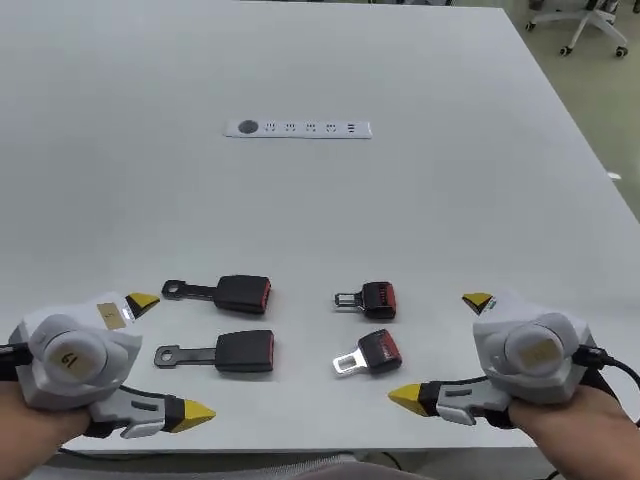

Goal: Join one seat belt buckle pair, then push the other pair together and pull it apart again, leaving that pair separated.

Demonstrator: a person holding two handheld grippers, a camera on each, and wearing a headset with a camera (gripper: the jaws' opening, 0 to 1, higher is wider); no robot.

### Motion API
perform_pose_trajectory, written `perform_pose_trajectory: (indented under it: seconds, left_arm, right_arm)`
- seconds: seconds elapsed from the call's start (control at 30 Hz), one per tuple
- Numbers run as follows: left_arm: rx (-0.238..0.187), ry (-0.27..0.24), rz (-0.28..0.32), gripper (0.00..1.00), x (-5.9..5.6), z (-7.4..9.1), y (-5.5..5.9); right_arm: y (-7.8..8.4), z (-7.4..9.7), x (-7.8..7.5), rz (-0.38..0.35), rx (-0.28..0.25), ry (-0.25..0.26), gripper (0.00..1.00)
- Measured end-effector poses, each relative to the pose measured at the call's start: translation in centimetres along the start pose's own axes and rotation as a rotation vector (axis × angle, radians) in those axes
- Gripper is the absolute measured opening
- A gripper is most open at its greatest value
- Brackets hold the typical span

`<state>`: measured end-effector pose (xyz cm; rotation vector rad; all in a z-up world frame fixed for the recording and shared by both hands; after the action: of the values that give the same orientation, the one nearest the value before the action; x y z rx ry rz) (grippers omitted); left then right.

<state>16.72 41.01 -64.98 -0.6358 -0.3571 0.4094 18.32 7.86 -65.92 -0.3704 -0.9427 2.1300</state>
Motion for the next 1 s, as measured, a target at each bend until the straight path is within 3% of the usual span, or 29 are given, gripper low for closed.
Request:
perform_pose_trajectory:
  seconds: [0.47,0.67,0.8,1.0]
  left_arm:
    - [0.025,-0.005,0.024,0.95,-0.2,-0.2,0.0]
    - [0.03,0.0,0.013,0.94,-0.3,-0.2,-0.1]
    - [0.025,-0.007,0.01,0.94,0.0,-0.1,0.0]
    - [0.012,-0.018,0.006,0.94,0.4,-0.1,0.2]
  right_arm:
    - [-0.5,0.3,0.6,0.015,-0.006,-0.011,0.96]
    - [-0.8,0.2,0.6,0.064,-0.008,-0.02,0.9]
    - [-1.2,0.3,0.8,0.151,-0.045,-0.031,0.88]
    - [-1.3,0.1,0.6,0.16,-0.043,-0.034,0.86]
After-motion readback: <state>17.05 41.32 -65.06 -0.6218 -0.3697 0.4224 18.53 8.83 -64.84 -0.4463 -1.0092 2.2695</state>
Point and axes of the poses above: the centre of the closed fingertips' face, and the gripper's own axes: z roughly backward along the fingers, x roughly to its left, y roughly out of its underside, the point moved 7 cm from there along z, roughly backward along the fingers, and after that the axes turned 9 degrees about -z, right-handed, at the moved point
